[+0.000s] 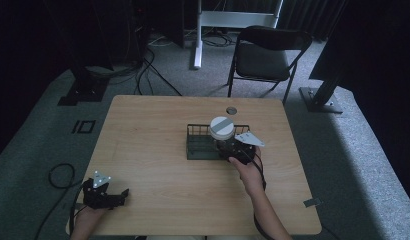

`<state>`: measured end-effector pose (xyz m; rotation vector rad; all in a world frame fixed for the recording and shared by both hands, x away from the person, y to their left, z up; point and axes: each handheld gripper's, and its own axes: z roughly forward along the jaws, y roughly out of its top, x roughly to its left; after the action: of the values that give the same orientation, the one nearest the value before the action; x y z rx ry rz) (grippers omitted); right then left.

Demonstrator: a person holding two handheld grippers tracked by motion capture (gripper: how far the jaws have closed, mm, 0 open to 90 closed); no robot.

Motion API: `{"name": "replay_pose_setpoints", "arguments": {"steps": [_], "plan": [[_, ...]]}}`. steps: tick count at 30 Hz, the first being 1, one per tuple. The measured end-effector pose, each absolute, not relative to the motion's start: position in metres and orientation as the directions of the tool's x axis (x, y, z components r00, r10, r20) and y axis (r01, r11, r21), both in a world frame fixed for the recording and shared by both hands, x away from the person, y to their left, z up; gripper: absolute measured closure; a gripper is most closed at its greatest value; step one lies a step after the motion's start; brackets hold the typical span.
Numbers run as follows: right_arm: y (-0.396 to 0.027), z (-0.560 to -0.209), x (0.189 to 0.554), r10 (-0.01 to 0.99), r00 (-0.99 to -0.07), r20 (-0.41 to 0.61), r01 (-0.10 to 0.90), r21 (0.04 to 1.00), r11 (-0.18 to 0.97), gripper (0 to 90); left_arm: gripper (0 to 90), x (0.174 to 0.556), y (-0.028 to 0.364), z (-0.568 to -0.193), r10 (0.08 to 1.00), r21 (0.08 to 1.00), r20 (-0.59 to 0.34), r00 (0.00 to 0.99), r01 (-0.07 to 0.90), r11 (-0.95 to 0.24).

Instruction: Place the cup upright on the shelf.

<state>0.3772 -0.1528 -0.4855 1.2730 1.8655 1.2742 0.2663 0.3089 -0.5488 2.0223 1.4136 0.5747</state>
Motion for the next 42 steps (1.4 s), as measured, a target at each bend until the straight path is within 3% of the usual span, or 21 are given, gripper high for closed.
{"name": "replay_pose_setpoints", "arguments": {"steps": [20,36,42], "plan": [[-0.192,-0.484,0.348,0.925,-0.377,0.044,0.363,0.926,0.104,14.6,0.2,0.266,0.309,-0.549,0.941,0.687,0.011,0.339,0.681,-0.254],[-0.217,-0.504,0.335,0.938,-0.343,0.05,0.417,0.903,0.105,14.0,0.2,0.266,0.309,-0.549,0.941,0.687,0.011,0.339,0.681,-0.254],[-0.225,-0.515,0.332,0.928,-0.373,0.007,0.44,0.882,0.17,13.3,0.2,0.266,0.309,-0.549,0.941,0.687,0.011,0.34,0.681,-0.254]]}}
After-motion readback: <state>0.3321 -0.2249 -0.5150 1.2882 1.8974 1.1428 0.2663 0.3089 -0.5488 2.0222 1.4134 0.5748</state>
